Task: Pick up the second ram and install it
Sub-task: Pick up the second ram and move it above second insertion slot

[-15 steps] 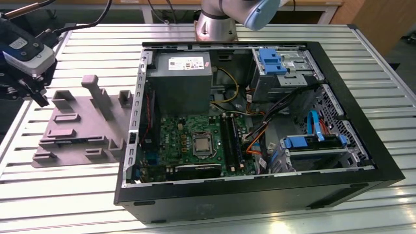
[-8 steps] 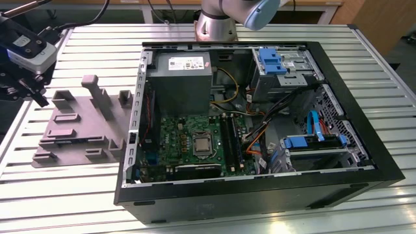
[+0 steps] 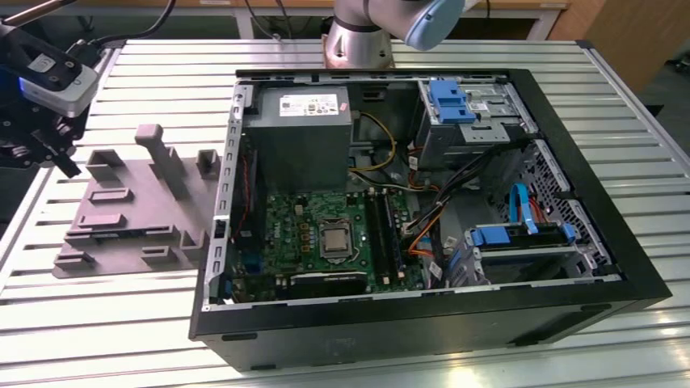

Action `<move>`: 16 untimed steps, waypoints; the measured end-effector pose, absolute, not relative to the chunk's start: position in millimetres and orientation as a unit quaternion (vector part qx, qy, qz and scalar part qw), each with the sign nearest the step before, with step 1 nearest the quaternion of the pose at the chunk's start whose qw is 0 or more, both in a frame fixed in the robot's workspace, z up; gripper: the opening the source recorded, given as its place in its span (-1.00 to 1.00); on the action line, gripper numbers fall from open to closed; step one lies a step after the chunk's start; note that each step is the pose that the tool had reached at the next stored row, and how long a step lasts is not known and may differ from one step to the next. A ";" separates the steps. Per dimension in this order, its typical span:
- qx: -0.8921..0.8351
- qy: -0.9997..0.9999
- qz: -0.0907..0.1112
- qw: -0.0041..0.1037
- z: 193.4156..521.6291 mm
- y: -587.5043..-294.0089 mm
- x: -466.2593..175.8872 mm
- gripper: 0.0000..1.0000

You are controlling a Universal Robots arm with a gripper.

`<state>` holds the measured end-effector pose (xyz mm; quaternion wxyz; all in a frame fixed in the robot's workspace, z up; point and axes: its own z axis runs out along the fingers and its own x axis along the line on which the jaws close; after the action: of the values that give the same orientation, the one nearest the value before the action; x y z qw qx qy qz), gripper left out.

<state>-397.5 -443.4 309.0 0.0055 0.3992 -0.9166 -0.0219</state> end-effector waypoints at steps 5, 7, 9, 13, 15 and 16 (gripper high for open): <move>0.428 -0.903 -0.022 0.006 308.9 -443.4 -397.5 -0.79; 0.439 -0.898 -0.022 0.006 308.9 -443.5 -397.5 -0.79; 0.451 -0.892 -0.022 0.007 308.9 -443.4 -397.5 -0.79; 0.474 -0.880 -0.021 0.007 308.8 -443.4 -397.5 -0.79; 0.485 -0.874 -0.021 0.008 308.8 -443.4 -397.5 -0.79; 0.491 -0.871 -0.021 0.008 308.8 -443.4 -397.5 -0.79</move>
<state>-397.5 -443.4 308.8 0.0077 0.4909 -0.8709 -0.0212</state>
